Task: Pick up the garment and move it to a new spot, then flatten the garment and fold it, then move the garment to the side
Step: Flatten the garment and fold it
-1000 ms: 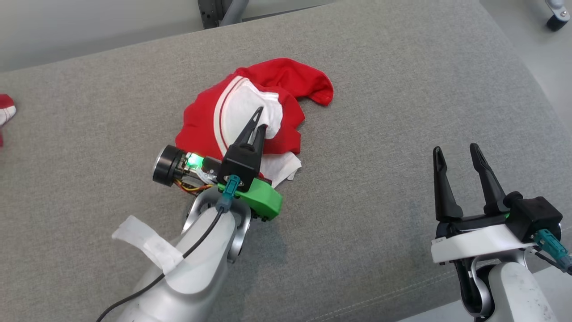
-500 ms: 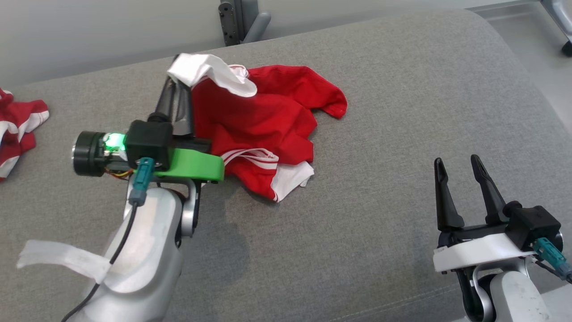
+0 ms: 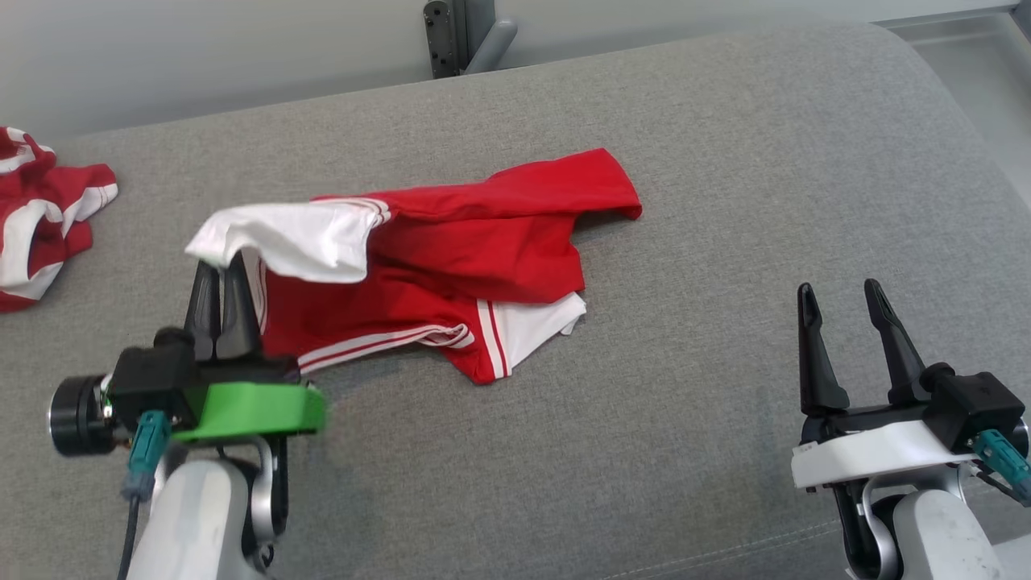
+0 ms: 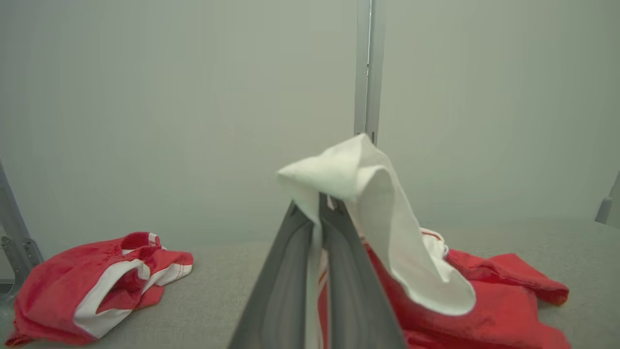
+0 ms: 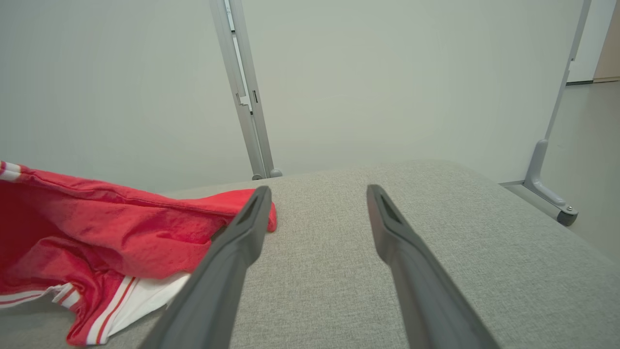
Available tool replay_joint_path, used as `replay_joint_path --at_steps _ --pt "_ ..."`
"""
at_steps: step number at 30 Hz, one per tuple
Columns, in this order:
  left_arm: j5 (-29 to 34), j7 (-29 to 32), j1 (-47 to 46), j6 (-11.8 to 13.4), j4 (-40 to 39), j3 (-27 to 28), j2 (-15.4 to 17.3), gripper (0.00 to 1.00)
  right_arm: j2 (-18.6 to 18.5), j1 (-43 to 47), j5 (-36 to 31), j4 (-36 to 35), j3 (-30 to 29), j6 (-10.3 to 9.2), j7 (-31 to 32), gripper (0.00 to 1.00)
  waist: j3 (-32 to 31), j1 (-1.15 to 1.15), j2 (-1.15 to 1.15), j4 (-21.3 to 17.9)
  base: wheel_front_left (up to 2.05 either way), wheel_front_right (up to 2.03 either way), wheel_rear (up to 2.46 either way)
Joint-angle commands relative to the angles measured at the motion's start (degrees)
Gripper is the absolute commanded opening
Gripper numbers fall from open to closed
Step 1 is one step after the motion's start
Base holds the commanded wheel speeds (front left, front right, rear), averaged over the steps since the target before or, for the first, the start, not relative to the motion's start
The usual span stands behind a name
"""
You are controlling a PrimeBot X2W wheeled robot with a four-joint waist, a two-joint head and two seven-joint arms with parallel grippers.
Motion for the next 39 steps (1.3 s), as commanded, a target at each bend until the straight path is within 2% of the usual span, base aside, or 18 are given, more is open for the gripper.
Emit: replay_joint_path --at_steps 1,5,18,28,30,31,39 --pt "-0.46 0.0 3.24 -0.96 -0.72 1.35 0.07 0.0 -0.16 0.52 -0.34 -0.06 -0.27 0.0 -0.21 1.0 0.18 0.0 0.33 0.26 0.0 0.0 0.0" --pt "-1.1 0.0 7.87 -2.39 -0.77 3.37 -0.43 0.0 -0.16 0.57 -0.45 0.12 -0.55 0.0 -0.21 1.0 0.27 0.0 0.33 0.62 0.0 0.0 0.0" --pt "1.66 0.0 19.61 -10.33 0.14 6.56 -3.26 0.0 -0.16 0.49 -0.84 0.55 -1.01 0.0 -0.21 1.0 0.17 0.0 0.33 1.38 0.0 0.0 0.0" --pt "3.84 0.0 23.31 -13.15 6.25 9.26 -4.91 0.0 -0.16 0.5 -0.8 0.83 -1.69 0.0 -0.21 1.0 0.2 0.0 0.33 1.96 0.0 0.0 0.0" --pt "4.03 0.0 23.02 -13.54 6.8 10.07 -5.2 0.78 -0.16 0.45 -0.87 0.92 -1.74 0.0 -0.21 1.0 0.21 0.0 0.33 2.28 0.0 0.0 0.0" --pt "3.99 0.0 22.83 -13.76 7.17 10.51 -5.37 1.0 -0.16 0.43 -0.93 0.98 -1.81 0.0 -0.21 1.0 0.19 0.0 0.33 2.52 0.0 0.0 0.0" --pt "4.41 0.0 19.96 -15.64 13.42 16.53 -4.83 1.0 -0.16 0.06 -1.03 1.49 -1.5 0.0 -0.22 1.0 -0.34 0.0 0.33 4.38 0.0 0.0 0.0"
